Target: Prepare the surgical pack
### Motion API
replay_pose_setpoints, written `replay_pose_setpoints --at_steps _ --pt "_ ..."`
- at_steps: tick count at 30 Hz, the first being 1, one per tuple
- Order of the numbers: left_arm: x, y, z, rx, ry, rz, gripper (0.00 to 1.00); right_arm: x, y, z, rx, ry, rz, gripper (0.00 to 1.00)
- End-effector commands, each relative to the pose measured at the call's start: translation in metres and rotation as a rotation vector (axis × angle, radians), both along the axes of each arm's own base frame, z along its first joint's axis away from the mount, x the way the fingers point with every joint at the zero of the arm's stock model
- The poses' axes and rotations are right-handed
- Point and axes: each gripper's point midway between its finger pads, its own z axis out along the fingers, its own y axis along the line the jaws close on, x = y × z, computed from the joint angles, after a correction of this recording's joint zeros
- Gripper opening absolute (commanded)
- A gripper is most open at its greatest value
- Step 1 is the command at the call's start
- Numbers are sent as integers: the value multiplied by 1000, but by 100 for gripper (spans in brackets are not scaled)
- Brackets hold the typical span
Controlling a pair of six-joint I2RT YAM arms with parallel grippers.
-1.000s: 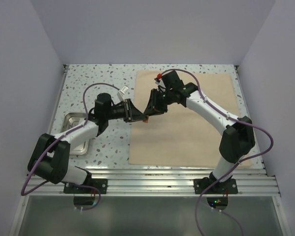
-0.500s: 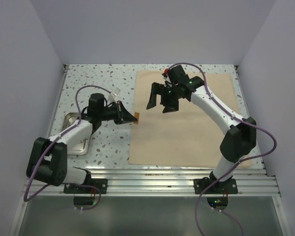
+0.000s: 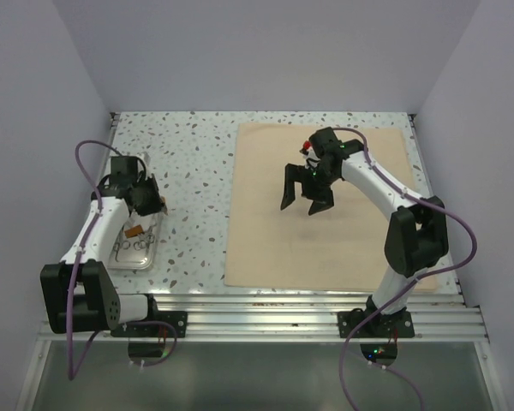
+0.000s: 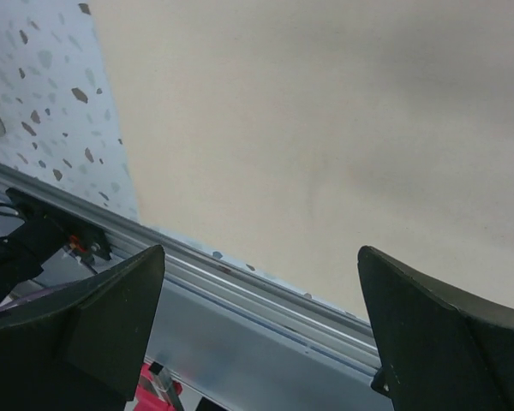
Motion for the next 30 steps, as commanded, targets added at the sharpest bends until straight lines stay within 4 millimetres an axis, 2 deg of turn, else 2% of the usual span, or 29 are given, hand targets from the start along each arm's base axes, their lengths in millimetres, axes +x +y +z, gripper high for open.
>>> replay_pose_setpoints --at_steps 1,5,9,10,12,13,15,16,18,21,24,30 --pt "-27 45 -15 210 127 78 0 0 19 33 122 -81 93 99" --pt "-32 68 -23 292 171 155 0 -1 19 31 124 -82 93 99" --pt "-35 78 -30 334 223 179 0 -1 20 31 132 -82 106 99" --pt "-36 80 -31 345 230 185 9 -1 21 30 133 -78 107 99" --pt "-39 85 -37 372 259 194 17 -2 22 30 137 -73 108 99" --pt "-40 86 -38 375 268 192 29 -1 22 29 137 -70 108 99" --pt "-41 85 -42 371 289 189 48 0 24 31 145 -72 112 99" --pt "-40 83 -42 361 287 185 65 0 24 30 145 -71 112 99" --pt "-37 73 -39 312 266 165 72 1 23 30 140 -70 112 99" --pt "-30 62 -31 256 210 147 73 1 23 27 136 -57 112 99" --pt "-29 57 -34 238 216 127 68 0 25 24 141 -46 112 99" --pt "-32 50 -59 217 265 103 54 0 27 22 150 -35 107 99"
